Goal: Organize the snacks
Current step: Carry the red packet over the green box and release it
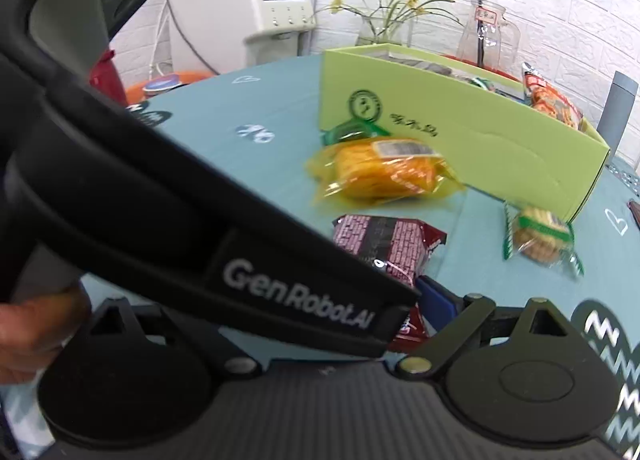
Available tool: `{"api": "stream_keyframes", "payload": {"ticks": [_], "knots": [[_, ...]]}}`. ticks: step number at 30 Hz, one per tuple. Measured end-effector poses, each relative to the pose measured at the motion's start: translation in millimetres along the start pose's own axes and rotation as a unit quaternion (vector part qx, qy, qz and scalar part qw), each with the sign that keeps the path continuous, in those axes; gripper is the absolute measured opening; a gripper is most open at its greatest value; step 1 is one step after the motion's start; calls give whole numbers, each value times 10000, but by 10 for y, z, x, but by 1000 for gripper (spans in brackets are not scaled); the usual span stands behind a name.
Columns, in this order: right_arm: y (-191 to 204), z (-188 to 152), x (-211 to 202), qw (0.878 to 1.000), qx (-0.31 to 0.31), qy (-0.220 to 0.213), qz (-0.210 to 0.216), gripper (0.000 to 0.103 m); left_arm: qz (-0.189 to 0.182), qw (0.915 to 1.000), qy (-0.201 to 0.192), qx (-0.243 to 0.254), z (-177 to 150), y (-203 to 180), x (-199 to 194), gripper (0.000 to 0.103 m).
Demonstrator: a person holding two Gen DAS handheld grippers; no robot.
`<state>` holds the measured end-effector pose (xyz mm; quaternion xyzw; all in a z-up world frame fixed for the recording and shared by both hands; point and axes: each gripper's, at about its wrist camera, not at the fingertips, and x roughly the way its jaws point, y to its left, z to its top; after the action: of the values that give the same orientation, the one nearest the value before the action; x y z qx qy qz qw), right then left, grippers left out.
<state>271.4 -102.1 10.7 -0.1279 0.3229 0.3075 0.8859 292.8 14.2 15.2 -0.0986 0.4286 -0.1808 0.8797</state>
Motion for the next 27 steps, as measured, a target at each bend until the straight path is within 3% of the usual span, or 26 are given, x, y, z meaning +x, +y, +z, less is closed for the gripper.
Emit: {"api": "stream_keyframes", "payload": {"ticks": [10,13,16,18,20,24,27], "knots": [[273,-228,-301,9999,72,-64,49,93,-94,9999,-111,57,-429,-52,-319,33],[237,-247,-354,9999,87,-53,113,93,-154,9998,-137,6,-490,-34,-397,39],[236,-285,-454,9997,145,-202,-89,93,-258,9990,-327,-164,-535,37,-530,52],[197,-271,-445,9994,218,-231,-112,93,-303,9988,-367,-148,-510,32,-533,53],[178,-220,-349,9995,276,-167,-73,92,-230,9993,-279,-103,-473,9,-447,49],[180,-154,-308,9997,218,-109,60,66,-128,9996,-212,132,-442,-61,-324,28],[104,-26,-370,9993,208,-291,108,66,-284,9991,-327,32,-294,-50,-398,27]]}}
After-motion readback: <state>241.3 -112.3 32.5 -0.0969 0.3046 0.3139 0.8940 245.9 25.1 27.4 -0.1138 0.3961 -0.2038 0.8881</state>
